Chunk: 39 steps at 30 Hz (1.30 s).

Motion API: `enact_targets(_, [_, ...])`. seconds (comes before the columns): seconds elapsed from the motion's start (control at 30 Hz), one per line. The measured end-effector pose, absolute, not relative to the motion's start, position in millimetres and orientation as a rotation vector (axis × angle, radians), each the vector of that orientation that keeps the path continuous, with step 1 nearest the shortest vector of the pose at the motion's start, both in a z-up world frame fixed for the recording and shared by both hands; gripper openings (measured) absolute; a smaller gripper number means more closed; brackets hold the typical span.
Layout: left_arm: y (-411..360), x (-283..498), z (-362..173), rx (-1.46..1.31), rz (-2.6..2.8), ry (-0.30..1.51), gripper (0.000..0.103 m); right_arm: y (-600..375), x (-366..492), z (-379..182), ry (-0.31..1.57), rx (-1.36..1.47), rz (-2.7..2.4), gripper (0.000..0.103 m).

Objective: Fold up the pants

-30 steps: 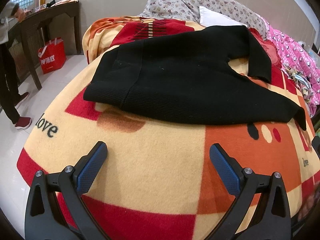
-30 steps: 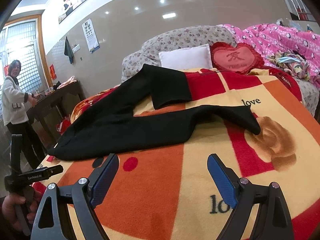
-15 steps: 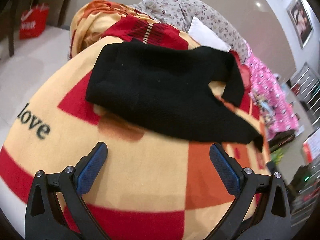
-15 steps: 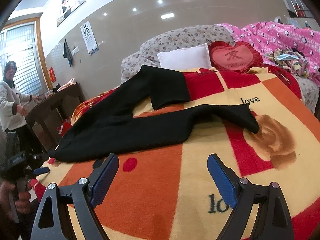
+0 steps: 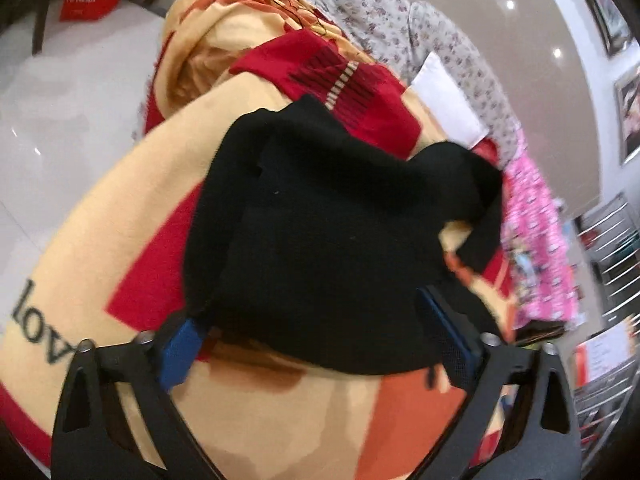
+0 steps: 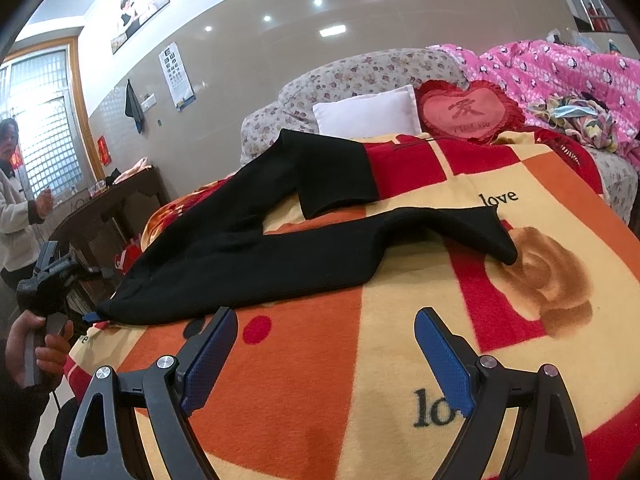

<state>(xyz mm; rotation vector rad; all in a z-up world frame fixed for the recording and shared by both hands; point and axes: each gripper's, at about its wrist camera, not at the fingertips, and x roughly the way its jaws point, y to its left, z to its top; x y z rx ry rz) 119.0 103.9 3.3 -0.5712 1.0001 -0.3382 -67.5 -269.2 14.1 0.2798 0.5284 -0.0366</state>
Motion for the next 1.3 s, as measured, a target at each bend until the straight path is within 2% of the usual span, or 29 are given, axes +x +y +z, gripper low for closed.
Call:
enact_targets(0.07, [97,116,4,-0.477,-0.300,1.003,0.068,-274,-66,15,0.542,0.291,-0.039,0.089])
enact_targets(0.17, [94,116,0,-0.410,-0.274,1.009,0.047,-291,-63,19,0.580,0.334,-0.070,0.087])
enact_targets(0.3, [91,113,-1,-0.334,-0.241,0.983,0.036,-345,-62,31,0.613,0.570,-0.087,0.083])
enact_targets(0.47, [78,108,9,-0.210,-0.220,0.914,0.033,-433,-63,33,0.568,1.032,-0.079,0.082])
enact_targets(0.6, [71,111,9,-0.165,-0.205,0.909,0.033,-448,-47,18,0.687,1.251,-0.032,0.082])
enact_targets(0.73, [72,111,9,-0.172,-0.207,0.904,0.033,-424,-20,16,0.825,1.122,-0.032,0.082])
enact_targets(0.83, [73,111,9,-0.189,-0.204,0.920,0.034,-420,3,17,0.818,0.979,-0.100,0.082])
enact_targets(0.93, [73,110,8,-0.197,-0.200,0.930,0.034,-439,13,1,0.778,1.042,-0.162,0.079])
enact_targets(0.97, [73,110,8,-0.193,-0.200,0.933,0.034,-444,17,-3,0.773,1.060,-0.170,0.074])
enact_targets(1.03, [72,109,8,-0.186,-0.202,0.930,0.034,-448,22,-1,0.763,1.049,-0.188,0.069])
enact_targets(1.1, [72,108,9,-0.179,-0.204,0.928,0.034,-449,28,0,0.788,0.986,-0.219,0.060])
enact_targets(1.17, [72,108,11,-0.178,-0.205,0.923,0.034,-445,32,2,0.815,0.912,-0.252,0.054])
enact_targets(1.3, [73,109,9,-0.184,-0.199,0.934,0.034,-442,32,7,0.815,0.796,-0.292,0.052])
